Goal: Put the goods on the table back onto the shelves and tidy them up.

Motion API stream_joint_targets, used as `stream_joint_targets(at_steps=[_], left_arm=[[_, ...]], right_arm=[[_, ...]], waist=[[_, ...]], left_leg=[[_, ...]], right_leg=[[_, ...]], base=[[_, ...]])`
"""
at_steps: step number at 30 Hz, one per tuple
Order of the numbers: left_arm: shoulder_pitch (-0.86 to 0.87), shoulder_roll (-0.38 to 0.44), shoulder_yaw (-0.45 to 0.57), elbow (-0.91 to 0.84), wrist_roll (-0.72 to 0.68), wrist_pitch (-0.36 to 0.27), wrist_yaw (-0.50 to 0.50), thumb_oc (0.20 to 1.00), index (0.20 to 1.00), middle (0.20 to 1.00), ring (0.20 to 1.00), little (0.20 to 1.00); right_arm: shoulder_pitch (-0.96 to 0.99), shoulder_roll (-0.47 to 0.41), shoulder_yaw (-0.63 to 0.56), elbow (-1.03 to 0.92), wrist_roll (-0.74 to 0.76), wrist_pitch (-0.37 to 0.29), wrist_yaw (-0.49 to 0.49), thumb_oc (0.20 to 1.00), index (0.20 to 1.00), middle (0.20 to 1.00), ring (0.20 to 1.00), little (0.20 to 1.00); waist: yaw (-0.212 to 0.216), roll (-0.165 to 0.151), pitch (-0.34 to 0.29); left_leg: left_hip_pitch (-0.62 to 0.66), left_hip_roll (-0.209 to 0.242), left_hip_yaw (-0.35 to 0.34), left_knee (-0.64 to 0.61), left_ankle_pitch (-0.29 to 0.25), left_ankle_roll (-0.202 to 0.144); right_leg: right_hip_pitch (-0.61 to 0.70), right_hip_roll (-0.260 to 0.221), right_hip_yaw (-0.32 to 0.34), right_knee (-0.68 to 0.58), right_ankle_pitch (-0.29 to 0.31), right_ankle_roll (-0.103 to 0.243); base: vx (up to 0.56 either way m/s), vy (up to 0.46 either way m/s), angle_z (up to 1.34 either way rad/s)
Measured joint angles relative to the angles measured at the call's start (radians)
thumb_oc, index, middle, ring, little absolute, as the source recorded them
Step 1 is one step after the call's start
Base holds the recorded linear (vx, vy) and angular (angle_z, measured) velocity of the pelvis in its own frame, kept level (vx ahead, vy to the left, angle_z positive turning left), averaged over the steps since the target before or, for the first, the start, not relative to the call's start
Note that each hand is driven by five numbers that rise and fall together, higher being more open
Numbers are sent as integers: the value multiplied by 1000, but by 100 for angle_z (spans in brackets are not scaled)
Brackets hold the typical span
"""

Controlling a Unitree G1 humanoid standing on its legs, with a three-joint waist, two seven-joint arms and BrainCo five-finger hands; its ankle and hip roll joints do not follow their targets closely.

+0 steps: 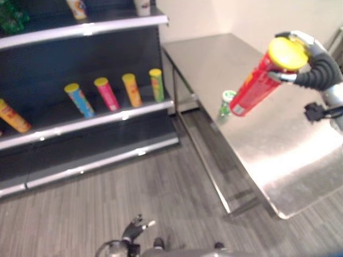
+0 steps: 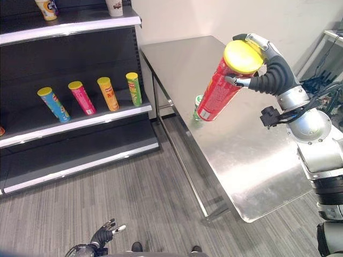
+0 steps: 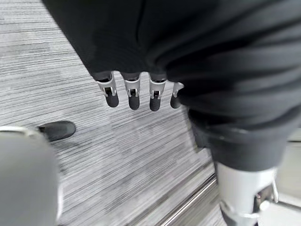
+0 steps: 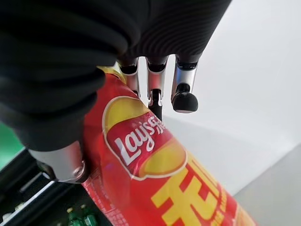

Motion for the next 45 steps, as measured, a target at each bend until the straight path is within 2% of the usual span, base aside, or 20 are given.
stream_joint_targets(at_steps=[5,8,12,14,16,19,21,22,23,24,26,28,30,31,35,36,37,38,39,45], left_arm=[[27,-7,8,-3,-3,0,8,1000,1000,1000,1000,1000],[9,-10,2,-5,-8,0,8,1000,1000,1000,1000,1000],[28,-14,8,10,-8,2,9,1000,1000,1000,1000,1000],[25,2,9,16,-11,0,12,1000,1000,1000,1000,1000],[7,20,19,26,-44,0,13,1000,1000,1000,1000,1000],[11,19,18,-8,-50,0,18,1000,1000,1000,1000,1000],[12,12,16,-41,-53,-2,18,1000,1000,1000,1000,1000],[-11,21,16,-34,-52,-3,19,1000,1000,1000,1000,1000],[-59,49,17,-15,-50,0,19,1000,1000,1000,1000,1000],[-81,61,17,-20,-50,0,19,1000,1000,1000,1000,1000],[-77,95,-2,-55,-45,-2,13,1000,1000,1000,1000,1000],[-84,127,19,-69,-47,1,17,1000,1000,1000,1000,1000],[-87,129,78,-61,-51,2,20,1000,1000,1000,1000,1000],[-86,134,84,-44,-51,3,20,1000,1000,1000,1000,1000],[-70,56,77,1,-47,3,19,1000,1000,1000,1000,1000],[-83,14,79,22,-47,7,24,1000,1000,1000,1000,1000],[-73,4,73,12,-47,8,23,1000,1000,1000,1000,1000],[-61,10,74,-15,-47,-1,21,1000,1000,1000,1000,1000],[-75,14,87,-10,-48,1,29,1000,1000,1000,1000,1000],[-65,-16,36,-47,-51,3,24,1000,1000,1000,1000,1000]], right_arm=[[-9,0,3,-6,-2,-2,0,200,200,200,200,200],[-7,-20,-8,-13,-4,-7,-2,200,200,200,200,200],[5,-41,-11,-40,-34,-8,-3,200,200,200,200,200],[21,-32,-29,-46,-34,-16,-10,200,200,200,200,200],[57,3,-79,-59,-32,-22,-14,200,200,200,200,200],[173,-4,-174,-66,-33,-6,-19,200,200,200,200,200],[180,-21,-184,-72,-35,4,-21,200,200,200,200,200],[193,-2,-196,-91,-45,4,-21,200,200,200,200,200],[225,28,-197,-112,-53,5,-19,200,200,200,200,200],[239,31,-190,-127,-69,5,-10,200,200,200,200,200],[222,51,-144,-129,-84,3,-11,200,200,200,200,200],[212,62,-91,-140,-83,-1,-9,200,200,200,200,200],[188,31,-66,-145,-84,1,2,200,200,200,200,200],[179,25,-66,-141,-84,2,2,200,200,200,200,200],[117,15,-34,-70,-80,8,0,200,200,200,200,200],[100,-22,5,-56,-80,14,-4,200,200,200,200,200],[103,-39,12,-63,-82,19,3,200,200,200,200,200],[105,-59,12,-90,-81,18,9,200,200,200,200,200],[104,-51,0,-104,-80,13,8,200,200,200,200,200],[111,-34,-10,-112,-80,11,7,200,200,200,200,200]], waist=[[50,6,7],[62,13,44],[54,38,55],[37,4,70],[14,-9,79],[-17,12,82],[-19,41,72],[-26,20,68],[-30,-37,66],[-16,-44,64],[11,-46,46],[21,-21,36],[13,1,36],[10,-10,27],[-17,31,27],[-34,53,37],[-35,64,35],[-43,42,31],[-62,6,34],[-17,-8,46]], left_leg=[[-12,15,-9,12,4,-6],[-86,22,-62,70,18,-24],[-99,23,10,55,-1,-3],[-123,22,20,118,-44,-24],[-232,163,-29,366,-89,-48],[-187,346,-66,267,-27,-165],[-147,346,-85,214,57,-195],[-122,289,-80,209,-61,-194],[-132,214,-52,228,-70,-192],[-137,187,-52,242,-75,-186],[-124,152,0,239,-94,-145],[-105,152,12,180,-86,-108],[-86,166,4,115,-57,-105],[-76,159,6,103,-47,-106],[-30,142,8,88,0,-49],[-14,143,2,78,20,-21],[-8,148,-5,66,29,-9],[-10,141,-3,61,32,-5],[-8,117,-19,59,34,-12],[-64,98,-26,132,31,-48]], right_leg=[[7,17,-9,-4,-11,5],[13,8,-95,-4,-13,-9],[22,-15,-131,5,-26,-29],[19,-48,-130,6,-14,-38],[2,-48,-136,13,-13,-33],[36,-83,-115,52,-32,29],[54,-127,-105,56,-29,64],[76,-182,-117,51,-18,84],[69,-264,-118,72,31,71],[42,-294,-112,111,75,23],[-25,-351,-151,182,188,17],[-103,-292,-137,255,77,34],[-132,-114,-83,161,-33,34],[-96,-62,-44,67,-17,29],[-77,-52,8,120,23,32],[-132,-57,42,254,-5,30],[-155,-46,60,264,-86,78],[-146,8,111,145,-102,66],[-107,29,153,63,-4,-37],[-39,3,57,1,21,-28]], base=[[-76,-57,11],[-72,184,74],[33,291,39],[139,530,1],[247,559,-2],[321,597,8],[304,596,-2],[211,613,22],[186,708,38],[123,659,16],[56,583,-17],[68,512,-10],[75,345,10],[78,285,25],[34,151,7],[28,123,4],[36,102,24],[60,90,54],[95,135,54],[77,240,52]])
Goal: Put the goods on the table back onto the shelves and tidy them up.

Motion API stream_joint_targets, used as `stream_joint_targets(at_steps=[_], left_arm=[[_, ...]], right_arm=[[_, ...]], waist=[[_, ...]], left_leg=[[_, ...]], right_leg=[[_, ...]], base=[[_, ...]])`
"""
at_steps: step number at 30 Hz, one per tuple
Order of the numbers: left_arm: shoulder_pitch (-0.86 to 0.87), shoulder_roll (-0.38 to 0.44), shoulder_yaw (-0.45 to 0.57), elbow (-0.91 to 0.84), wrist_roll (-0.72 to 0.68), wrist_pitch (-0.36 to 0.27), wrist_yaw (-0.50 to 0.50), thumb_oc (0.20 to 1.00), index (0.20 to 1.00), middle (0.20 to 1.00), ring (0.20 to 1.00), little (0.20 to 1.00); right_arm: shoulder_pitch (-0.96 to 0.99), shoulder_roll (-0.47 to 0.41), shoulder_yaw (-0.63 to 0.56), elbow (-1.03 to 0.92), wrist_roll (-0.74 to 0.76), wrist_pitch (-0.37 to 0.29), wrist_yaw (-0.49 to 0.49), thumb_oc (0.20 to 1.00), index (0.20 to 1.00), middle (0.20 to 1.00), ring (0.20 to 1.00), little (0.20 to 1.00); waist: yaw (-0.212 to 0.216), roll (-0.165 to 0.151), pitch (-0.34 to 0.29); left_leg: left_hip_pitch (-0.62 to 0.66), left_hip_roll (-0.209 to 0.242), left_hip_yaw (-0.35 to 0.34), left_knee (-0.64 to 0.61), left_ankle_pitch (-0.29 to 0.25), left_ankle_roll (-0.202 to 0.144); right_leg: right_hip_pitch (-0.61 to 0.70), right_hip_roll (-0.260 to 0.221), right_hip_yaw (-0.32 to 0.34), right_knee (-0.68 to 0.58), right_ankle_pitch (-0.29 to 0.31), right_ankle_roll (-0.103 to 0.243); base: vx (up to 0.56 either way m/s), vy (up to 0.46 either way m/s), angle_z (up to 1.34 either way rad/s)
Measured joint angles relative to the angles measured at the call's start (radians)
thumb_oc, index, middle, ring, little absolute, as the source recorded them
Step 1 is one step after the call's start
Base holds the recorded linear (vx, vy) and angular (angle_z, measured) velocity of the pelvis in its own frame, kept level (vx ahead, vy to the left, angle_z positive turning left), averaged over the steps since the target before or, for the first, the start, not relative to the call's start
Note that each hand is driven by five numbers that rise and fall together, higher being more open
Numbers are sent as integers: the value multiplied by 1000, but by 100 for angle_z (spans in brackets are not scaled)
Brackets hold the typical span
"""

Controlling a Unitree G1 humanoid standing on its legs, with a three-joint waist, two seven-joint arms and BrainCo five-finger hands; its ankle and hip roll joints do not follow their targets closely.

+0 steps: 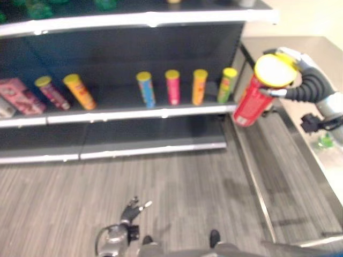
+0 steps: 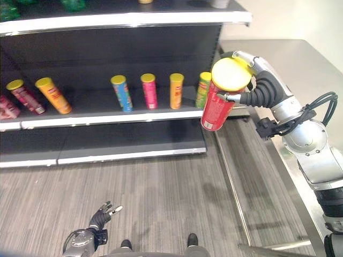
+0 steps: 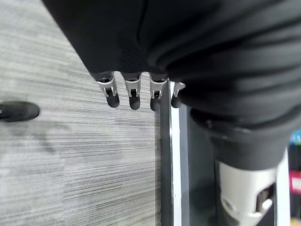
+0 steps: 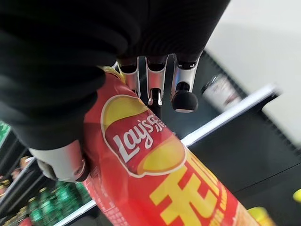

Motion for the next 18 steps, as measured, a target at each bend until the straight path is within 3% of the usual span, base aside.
stream_joint_targets(at_steps=[2,4,6,7,8,10,12,13,14,15,18], left_arm=[[20,0,-1,12,4,1,-4,1000,1000,1000,1000,1000],[27,-2,1,28,4,6,-3,1000,1000,1000,1000,1000],[21,6,4,43,3,6,5,1000,1000,1000,1000,1000],[23,9,6,40,3,6,8,1000,1000,1000,1000,1000],[15,18,2,51,3,5,8,1000,1000,1000,1000,1000],[8,45,4,37,3,4,11,1000,1000,1000,1000,1000],[-6,87,2,43,4,5,13,1000,1000,1000,1000,1000],[-13,101,1,50,5,4,17,1000,1000,1000,1000,1000],[-18,106,-6,48,14,10,17,1000,1000,1000,1000,1000],[-18,107,-7,35,17,11,17,1000,1000,1000,1000,1000],[-22,115,-1,1,17,11,5,1000,1000,1000,1000,1000]], right_arm=[[14,29,-14,-4,5,0,7,200,200,200,200,200],[38,34,-29,-3,9,-5,18,200,200,200,200,200],[86,48,-46,5,9,-4,19,200,200,200,200,200],[92,61,-42,16,8,-3,21,200,200,200,200,200],[129,75,-65,11,8,-2,21,200,200,200,200,200],[165,104,-81,15,8,2,22,200,200,200,200,200],[209,153,-104,-6,8,9,30,200,200,200,200,200],[218,182,-118,-8,8,7,29,200,200,200,200,200],[205,207,-113,-1,7,13,26,200,200,200,200,200],[199,220,-104,-6,6,18,24,200,200,200,200,200],[177,225,-70,-3,7,20,25,200,200,200,200,200]], waist=[[3,3,1],[0,15,14],[-6,-2,22],[-14,4,25],[-22,-11,33],[-30,-43,43],[-16,-81,34],[-16,-86,32],[-14,-75,30],[-16,-69,23],[-15,-51,10]], left_leg=[[2,9,-15,-32,-5,-7],[0,13,-35,-54,-39,-46],[-36,31,-34,-27,-93,-60],[-41,53,-25,-27,-97,-60],[-61,55,-10,7,-105,-80],[-89,46,49,68,-122,-64],[-110,23,81,161,-178,-37],[-113,16,86,196,-213,-30],[-111,19,93,195,-226,-16],[-81,8,123,159,-205,-13],[-44,-32,158,87,-188,4]], right_leg=[[-4,-12,-5,0,-2,1],[-14,-12,-7,0,2,13],[-25,-32,-1,-1,-2,4],[-26,-38,-3,-1,-2,9],[-22,-62,-1,-4,-8,18],[-21,-98,-8,0,-14,16],[-17,-140,-5,1,3,-3],[-9,-148,-10,8,31,13],[-19,-154,-12,36,37,13],[-35,-165,-3,48,56,-9],[-80,-175,-38,105,82,-13]], base=[[175,391,24],[195,422,12],[296,510,10],[393,557,15],[454,584,17],[328,399,10],[386,609,-15],[314,667,-7],[181,506,-14],[178,462,-27],[164,393,-22]])
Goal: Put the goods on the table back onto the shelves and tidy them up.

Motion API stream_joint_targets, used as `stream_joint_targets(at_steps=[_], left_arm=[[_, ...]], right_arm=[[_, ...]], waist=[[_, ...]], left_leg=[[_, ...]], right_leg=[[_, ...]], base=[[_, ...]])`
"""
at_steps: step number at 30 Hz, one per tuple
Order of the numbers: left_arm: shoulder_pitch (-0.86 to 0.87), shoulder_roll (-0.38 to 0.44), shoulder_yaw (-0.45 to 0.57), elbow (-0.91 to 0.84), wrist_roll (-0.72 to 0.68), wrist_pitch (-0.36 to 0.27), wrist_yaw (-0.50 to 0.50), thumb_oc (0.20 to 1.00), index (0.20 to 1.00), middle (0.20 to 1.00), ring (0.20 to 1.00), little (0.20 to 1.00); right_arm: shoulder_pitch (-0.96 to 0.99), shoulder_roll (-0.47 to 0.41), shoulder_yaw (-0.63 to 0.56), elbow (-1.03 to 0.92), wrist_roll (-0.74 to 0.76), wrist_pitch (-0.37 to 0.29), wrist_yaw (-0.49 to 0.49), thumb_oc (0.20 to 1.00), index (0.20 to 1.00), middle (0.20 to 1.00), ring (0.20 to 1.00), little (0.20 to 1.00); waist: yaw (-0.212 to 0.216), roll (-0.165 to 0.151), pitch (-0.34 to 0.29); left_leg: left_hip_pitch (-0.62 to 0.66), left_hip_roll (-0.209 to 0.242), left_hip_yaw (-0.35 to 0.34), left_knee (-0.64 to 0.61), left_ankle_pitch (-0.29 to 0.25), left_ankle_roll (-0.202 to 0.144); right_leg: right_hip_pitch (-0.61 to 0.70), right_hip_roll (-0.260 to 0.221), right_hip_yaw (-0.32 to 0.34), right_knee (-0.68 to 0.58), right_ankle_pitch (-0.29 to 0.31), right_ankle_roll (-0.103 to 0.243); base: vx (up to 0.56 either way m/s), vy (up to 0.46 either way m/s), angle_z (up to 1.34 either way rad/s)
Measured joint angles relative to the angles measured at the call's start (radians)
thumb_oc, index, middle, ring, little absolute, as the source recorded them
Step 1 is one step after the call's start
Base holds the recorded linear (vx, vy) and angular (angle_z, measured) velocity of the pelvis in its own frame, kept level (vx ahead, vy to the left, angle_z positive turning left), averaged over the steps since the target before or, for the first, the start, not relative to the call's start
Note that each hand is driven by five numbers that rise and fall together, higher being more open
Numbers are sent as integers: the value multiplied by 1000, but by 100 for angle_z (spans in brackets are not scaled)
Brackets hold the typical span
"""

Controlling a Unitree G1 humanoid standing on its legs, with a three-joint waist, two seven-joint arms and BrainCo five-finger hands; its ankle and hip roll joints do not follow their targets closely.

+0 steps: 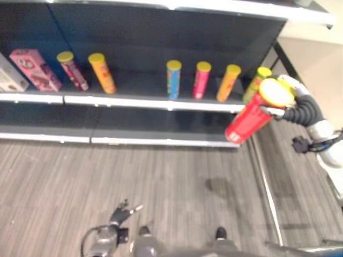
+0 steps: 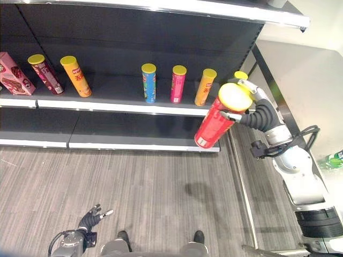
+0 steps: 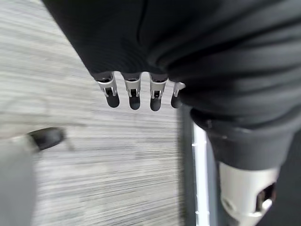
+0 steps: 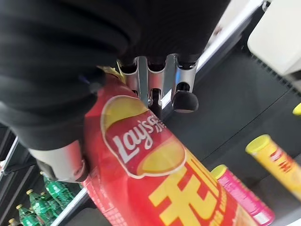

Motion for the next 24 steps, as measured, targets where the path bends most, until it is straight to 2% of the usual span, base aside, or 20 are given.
stream_joint_targets(at_steps=[1,2,3,4,5,6,7,8,12,16,17,18,20,22,24], left_arm=[[0,1,2,-2,0,4,-1,1000,1000,1000,1000,1000],[-1,1,1,-4,0,4,-1,1000,1000,1000,1000,1000],[-30,-23,3,51,7,5,-1,1000,1000,1000,1000,1000],[-35,-27,0,72,15,15,-3,1000,1000,1000,1000,1000],[-33,-43,3,90,36,12,-4,1000,1000,1000,1000,1000],[-41,-34,4,112,36,12,-4,1000,1000,1000,1000,1000],[-46,-44,6,129,37,16,-7,1000,1000,1000,1000,1000],[-42,-64,9,132,37,14,-4,1000,1000,1000,1000,1000],[-41,-139,1,104,45,14,-10,1000,1000,1000,1000,1000],[-40,-148,1,71,44,12,-9,1000,1000,1000,1000,1000],[-39,-148,0,69,43,12,-9,1000,1000,1000,1000,1000],[-41,-138,0,52,33,12,-7,1000,1000,1000,1000,1000],[-48,-135,-2,49,32,11,-6,1000,1000,1000,1000,1000],[-39,-137,-21,45,31,12,-1,1000,1000,1000,1000,1000],[-32,-141,-36,41,31,13,1,1000,1000,1000,1000,1000]], right_arm=[[5,2,8,-1,0,9,2,200,200,200,200,200],[6,1,8,-1,0,12,5,200,200,200,200,200],[-14,-15,20,-2,1,15,11,200,200,200,200,200],[-9,-14,22,-4,2,15,15,200,200,200,200,200],[-14,-34,41,-2,2,15,18,200,200,200,200,200],[-20,-37,51,-1,2,15,23,200,200,200,200,200],[-20,-48,53,2,3,14,30,200,200,200,200,200],[-26,-40,63,14,2,19,26,200,200,200,200,200],[-31,-45,110,29,2,22,32,200,200,200,200,200],[-31,-36,130,29,2,26,47,200,200,200,200,200],[-32,-31,131,30,3,26,47,200,200,200,200,200],[-31,-6,139,30,3,28,47,200,200,200,200,200],[-35,-1,157,28,2,28,50,200,200,200,200,200],[-33,4,161,26,2,30,64,200,200,200,200,200],[-33,3,160,26,2,30,67,200,200,200,200,200]], waist=[[-10,14,-10],[-13,18,-12],[-25,71,-1],[-43,82,-3],[-63,87,-6],[-61,84,-8],[-80,61,-10],[-80,76,-14],[-95,113,-7],[-82,103,-2],[-73,103,0],[-65,79,9],[-53,67,17],[-47,75,25],[-48,101,25]], left_leg=[[13,1,1,-32,27,10],[14,1,1,-35,31,16],[68,18,-18,-128,54,30],[74,24,-23,-151,82,35],[96,26,-25,-179,91,44],[117,27,-22,-205,101,31],[129,2,-38,-218,104,22],[135,5,-34,-218,110,10],[133,11,-32,-219,126,-4],[147,3,-62,-218,126,-5],[144,4,-69,-200,123,-10],[107,-3,-89,-114,114,-25],[62,-5,-107,-29,110,-30],[49,6,-105,-6,98,-42],[73,13,-102,-65,88,-29]], right_leg=[[-19,-8,2,28,14,2],[-23,-13,5,32,19,3],[-111,42,45,153,-57,45],[-97,74,58,96,-68,41],[-92,145,64,-20,-61,40],[-82,192,70,-99,-28,34],[-71,214,46,-112,6,-19],[-65,218,35,-105,10,-7],[-44,227,-16,-105,0,-10],[-7,217,-42,-106,-16,-9],[-2,215,-43,-106,-33,7],[6,200,-40,-111,-41,4],[14,184,-39,-112,-52,-9],[19,185,-41,-112,-52,-9],[6,205,-38,-111,-47,-12]], base=[[204,368,3],[279,463,-14],[190,222,-3],[141,153,3],[220,159,18],[229,139,35],[282,160,31],[168,71,39],[173,11,24],[169,-30,32],[157,-28,18],[148,27,15],[260,83,20],[229,122,14],[300,259,-9]])
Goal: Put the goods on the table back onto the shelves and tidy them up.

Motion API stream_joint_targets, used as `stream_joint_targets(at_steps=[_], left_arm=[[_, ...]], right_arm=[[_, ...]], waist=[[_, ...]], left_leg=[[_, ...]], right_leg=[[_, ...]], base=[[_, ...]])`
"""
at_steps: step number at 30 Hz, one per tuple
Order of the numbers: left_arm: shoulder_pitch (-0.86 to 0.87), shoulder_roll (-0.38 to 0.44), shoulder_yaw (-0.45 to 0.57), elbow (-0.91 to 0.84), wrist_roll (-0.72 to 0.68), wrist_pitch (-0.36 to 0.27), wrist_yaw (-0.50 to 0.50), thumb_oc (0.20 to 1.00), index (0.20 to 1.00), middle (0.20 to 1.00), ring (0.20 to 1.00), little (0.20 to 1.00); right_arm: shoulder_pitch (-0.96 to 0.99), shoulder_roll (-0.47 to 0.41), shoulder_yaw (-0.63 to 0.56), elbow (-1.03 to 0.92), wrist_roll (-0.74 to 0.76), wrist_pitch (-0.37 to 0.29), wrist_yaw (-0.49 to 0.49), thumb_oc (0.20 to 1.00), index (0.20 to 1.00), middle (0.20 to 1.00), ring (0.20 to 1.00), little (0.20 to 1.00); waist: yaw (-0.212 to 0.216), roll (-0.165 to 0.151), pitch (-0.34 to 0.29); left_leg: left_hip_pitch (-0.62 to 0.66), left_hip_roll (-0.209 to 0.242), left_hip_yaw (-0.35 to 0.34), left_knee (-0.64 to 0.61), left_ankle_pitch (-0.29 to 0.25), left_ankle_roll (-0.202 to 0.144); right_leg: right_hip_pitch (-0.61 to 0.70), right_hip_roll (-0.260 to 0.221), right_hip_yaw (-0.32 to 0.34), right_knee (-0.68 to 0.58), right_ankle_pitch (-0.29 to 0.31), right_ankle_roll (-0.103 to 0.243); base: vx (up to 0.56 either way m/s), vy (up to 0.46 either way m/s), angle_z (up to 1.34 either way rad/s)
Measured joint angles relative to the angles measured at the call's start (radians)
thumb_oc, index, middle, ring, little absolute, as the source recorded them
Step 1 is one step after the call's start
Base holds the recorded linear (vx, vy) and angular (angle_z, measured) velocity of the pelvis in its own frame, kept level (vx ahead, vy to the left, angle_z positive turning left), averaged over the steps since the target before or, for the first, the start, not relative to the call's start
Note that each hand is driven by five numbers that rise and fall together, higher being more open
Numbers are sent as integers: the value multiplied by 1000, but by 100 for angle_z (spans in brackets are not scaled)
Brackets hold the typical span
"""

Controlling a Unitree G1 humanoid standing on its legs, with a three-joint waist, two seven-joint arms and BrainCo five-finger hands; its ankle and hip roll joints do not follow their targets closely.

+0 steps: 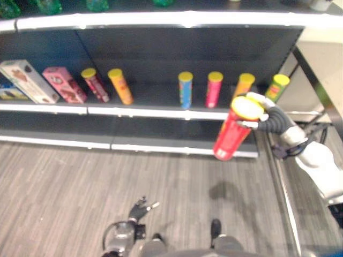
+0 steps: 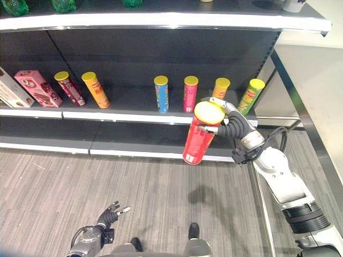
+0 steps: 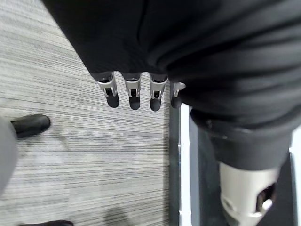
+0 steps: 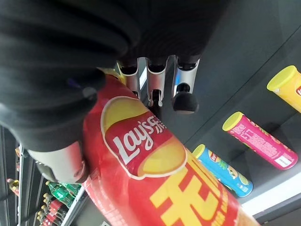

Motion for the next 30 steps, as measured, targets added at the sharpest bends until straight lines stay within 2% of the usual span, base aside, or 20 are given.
stream_joint_targets(at_steps=[2,5,7,9,10,11,13,14,16,17,19,20,21,22,23,24,26,27,28,30], left_arm=[[0,-4,-2,-6,0,-2,6,1000,1000,1000,1000,1000],[-4,5,1,-11,-43,-6,20,1000,1000,1000,1000,1000],[-5,4,9,-13,-90,-10,24,1000,1000,1000,1000,1000],[0,2,16,-16,-118,-13,34,1000,1000,1000,1000,1000],[20,-5,19,-34,-119,-12,38,1000,1000,1000,1000,1000],[36,-4,25,-72,-118,-15,42,1000,1000,1000,1000,1000],[77,35,41,-115,-118,-23,48,1000,1000,1000,1000,1000],[79,70,44,-103,-114,-25,52,1000,1000,1000,1000,1000],[83,96,29,-80,-114,-19,49,1000,1000,1000,1000,1000],[79,102,28,-79,-113,-18,49,1000,1000,1000,1000,1000],[65,119,37,-74,-111,-11,30,1000,1000,1000,1000,1000],[55,126,45,-72,-111,-15,27,1000,1000,1000,1000,1000],[54,109,49,-64,-110,-20,23,1000,1000,1000,1000,1000],[39,121,36,-34,-104,-18,20,1000,1000,1000,1000,1000],[40,115,37,-1,-102,-17,20,1000,1000,1000,1000,1000],[33,119,58,55,-76,-18,23,1000,1000,1000,1000,1000],[43,105,80,105,-66,-2,23,1000,1000,1000,1000,1000],[42,98,82,113,-66,0,26,1000,1000,1000,1000,1000],[36,86,85,116,-66,2,28,1000,1000,1000,1000,1000],[48,38,74,64,-63,1,23,1000,1000,1000,1000,1000]], right_arm=[[5,22,2,3,0,4,0,200,200,200,200,200],[22,88,8,8,1,6,1,200,200,200,200,200],[30,121,18,37,2,6,-4,200,200,200,200,200],[32,128,34,52,2,7,-4,200,200,200,200,200],[27,119,38,53,2,7,0,200,200,200,200,200],[30,150,35,78,5,5,0,200,200,200,200,200],[74,179,66,81,5,15,8,200,200,200,200,200],[135,216,38,57,0,9,20,200,200,200,200,200],[130,260,51,52,0,8,20,200,200,200,200,200],[118,268,65,52,0,10,19,200,200,200,200,200],[83,276,113,55,-1,32,17,200,200,200,200,200],[90,275,120,52,0,32,22,200,200,200,200,200],[99,259,115,33,0,30,24,200,200,200,200,200],[105,272,126,46,1,32,25,200,200,200,200,200],[99,259,133,40,4,30,34,200,200,200,200,200],[74,239,142,22,9,28,40,200,200,200,200,200],[59,219,145,4,32,23,37,200,200,200,200,200],[55,214,146,3,39,23,36,200,200,200,200,200],[53,198,146,7,38,23,36,200,200,200,200,200],[45,159,148,8,38,29,36,200,200,200,200,200]], waist=[[3,13,5],[7,-42,40],[7,-56,53],[21,-39,52],[26,-5,49],[57,7,58],[84,-16,37],[99,-61,12],[114,-77,-13],[113,-82,-18],[109,-86,-18],[103,-107,-22],[93,-69,-38],[91,-82,-46],[84,-59,-44],[80,-52,-42],[40,-59,-46],[34,-76,-50],[16,-79,-57],[22,-29,-50]], left_leg=[[5,11,-10,-33,-17,6],[-57,27,-45,22,-55,1],[-99,133,-69,0,-33,-36],[-95,190,-60,-28,-32,-44],[-87,215,-58,-35,-56,7],[-66,225,5,11,14,-101],[-16,189,49,3,-1,-75],[-9,135,38,34,-37,-45],[-13,107,63,56,-60,-58],[-9,86,83,50,-60,-55],[-55,86,118,150,-68,-42],[-119,66,115,230,-109,3],[-116,35,91,65,-72,28],[-33,16,106,-37,-16,57],[-13,34,107,-75,2,50],[9,57,128,-107,13,50],[44,38,125,-152,27,43],[49,15,113,-153,25,44],[53,-4,91,-155,19,36],[60,2,74,-160,13,29]], right_leg=[[-31,1,37,0,13,-10],[-63,-42,118,0,26,-31],[-74,-72,160,1,19,-13],[-78,-104,202,0,8,17],[-79,-113,179,15,1,24],[-135,-154,161,177,-44,15],[-168,-208,179,352,-136,60],[-156,-278,109,440,-32,-7],[-138,-307,122,381,-1,18],[-134,-317,96,336,38,-7],[-135,-324,57,267,182,-112],[-128,-336,73,236,253,-93],[-131,-329,78,242,330,-16],[-163,-303,112,264,265,67],[-164,-238,119,257,160,90],[-198,-125,129,258,48,52],[-188,12,140,130,28,35],[-178,40,122,67,58,31],[-162,45,107,46,93,-44],[-133,60,98,5,109,-38]], base=[[376,379,-41],[398,405,-49],[704,691,-45],[646,668,-59],[374,429,-81],[442,615,-77],[409,733,-22],[155,391,20],[128,365,-20],[259,649,-63],[198,455,-34],[136,257,15],[266,444,0],[190,305,-5],[260,304,-32],[197,161,-6],[198,131,13],[156,46,41],[135,16,38],[140,-1,15]])
